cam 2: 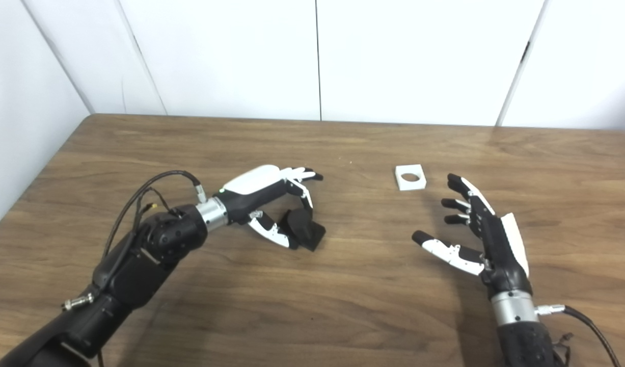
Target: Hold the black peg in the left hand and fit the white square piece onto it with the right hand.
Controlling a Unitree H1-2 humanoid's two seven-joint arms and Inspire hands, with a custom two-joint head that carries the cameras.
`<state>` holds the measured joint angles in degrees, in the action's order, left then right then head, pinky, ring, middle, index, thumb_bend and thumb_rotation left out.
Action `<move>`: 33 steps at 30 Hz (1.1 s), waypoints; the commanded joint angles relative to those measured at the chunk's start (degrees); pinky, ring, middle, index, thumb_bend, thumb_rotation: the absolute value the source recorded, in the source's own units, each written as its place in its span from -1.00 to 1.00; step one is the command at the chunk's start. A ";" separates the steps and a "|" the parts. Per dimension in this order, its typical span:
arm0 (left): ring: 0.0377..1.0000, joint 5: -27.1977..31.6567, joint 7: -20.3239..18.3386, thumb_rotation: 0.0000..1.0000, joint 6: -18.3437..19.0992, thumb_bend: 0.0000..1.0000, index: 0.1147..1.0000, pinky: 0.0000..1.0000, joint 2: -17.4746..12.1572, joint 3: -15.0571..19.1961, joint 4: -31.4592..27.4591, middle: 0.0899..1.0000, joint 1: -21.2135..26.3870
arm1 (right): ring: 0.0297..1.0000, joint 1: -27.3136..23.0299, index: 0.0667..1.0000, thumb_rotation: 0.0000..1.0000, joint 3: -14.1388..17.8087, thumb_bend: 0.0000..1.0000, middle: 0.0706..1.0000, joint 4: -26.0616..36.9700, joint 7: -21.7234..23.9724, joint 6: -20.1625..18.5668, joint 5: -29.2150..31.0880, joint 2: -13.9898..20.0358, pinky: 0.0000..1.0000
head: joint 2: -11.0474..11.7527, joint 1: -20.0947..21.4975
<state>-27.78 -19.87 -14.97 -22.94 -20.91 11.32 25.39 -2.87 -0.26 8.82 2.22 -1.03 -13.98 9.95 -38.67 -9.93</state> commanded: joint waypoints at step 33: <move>1.00 2.06 -1.24 -0.84 -5.45 0.03 -0.14 1.00 -1.11 -2.67 0.24 0.91 -3.20 | 0.53 -2.90 0.75 -0.38 -1.20 0.34 0.73 0.66 -2.58 2.25 -2.79 -1.53 0.30 | 0.48 22.38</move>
<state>-24.97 -18.76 -19.39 -21.78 -22.93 11.79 23.26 -3.47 -1.12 8.75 1.17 -1.03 -16.06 9.19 -38.32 11.86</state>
